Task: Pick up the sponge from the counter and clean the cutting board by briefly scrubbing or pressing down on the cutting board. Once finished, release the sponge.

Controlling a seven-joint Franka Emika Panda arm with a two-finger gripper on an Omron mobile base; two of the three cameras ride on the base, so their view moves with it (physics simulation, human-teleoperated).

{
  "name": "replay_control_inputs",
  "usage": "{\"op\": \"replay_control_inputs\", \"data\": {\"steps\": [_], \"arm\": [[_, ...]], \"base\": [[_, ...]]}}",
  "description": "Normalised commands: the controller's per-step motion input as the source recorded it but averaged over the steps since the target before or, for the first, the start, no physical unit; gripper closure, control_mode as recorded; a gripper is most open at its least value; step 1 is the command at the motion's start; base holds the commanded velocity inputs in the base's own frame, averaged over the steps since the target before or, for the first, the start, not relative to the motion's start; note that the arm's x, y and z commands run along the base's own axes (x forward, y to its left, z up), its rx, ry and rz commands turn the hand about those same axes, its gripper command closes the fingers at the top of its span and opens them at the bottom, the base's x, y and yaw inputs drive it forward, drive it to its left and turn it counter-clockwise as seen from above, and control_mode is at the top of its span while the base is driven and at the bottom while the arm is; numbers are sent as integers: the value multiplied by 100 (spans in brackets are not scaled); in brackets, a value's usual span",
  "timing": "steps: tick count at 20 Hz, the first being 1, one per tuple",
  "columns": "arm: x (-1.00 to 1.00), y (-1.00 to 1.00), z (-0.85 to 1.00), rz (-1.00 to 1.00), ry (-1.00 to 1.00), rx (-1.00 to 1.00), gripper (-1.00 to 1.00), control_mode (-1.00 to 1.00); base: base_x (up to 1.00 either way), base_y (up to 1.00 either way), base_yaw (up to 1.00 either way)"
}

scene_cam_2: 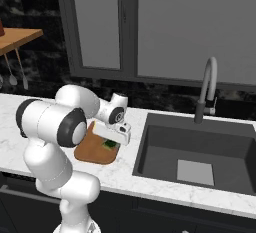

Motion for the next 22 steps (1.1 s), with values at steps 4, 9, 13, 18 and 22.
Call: {"op": "replay_control_inputs", "data": {"steps": [4, 9, 13, 18, 22], "arm": [[0, 83, 5, 0, 7, 0, 100, -100], [-11, 89, 30, 1, 1, -7, 100, -100], [-18, 90, 15, 2, 7, -9, 100, -100], [-75, 12, -26, 4, 11, -6, 100, -100], [-34, -5, -47, 0, 4, -2, 100, -100]], "base": [[0, 0, 0], [0, 0, 0], [0, 0, 0], [0, 0, 0], [0, 0, 0]]}}
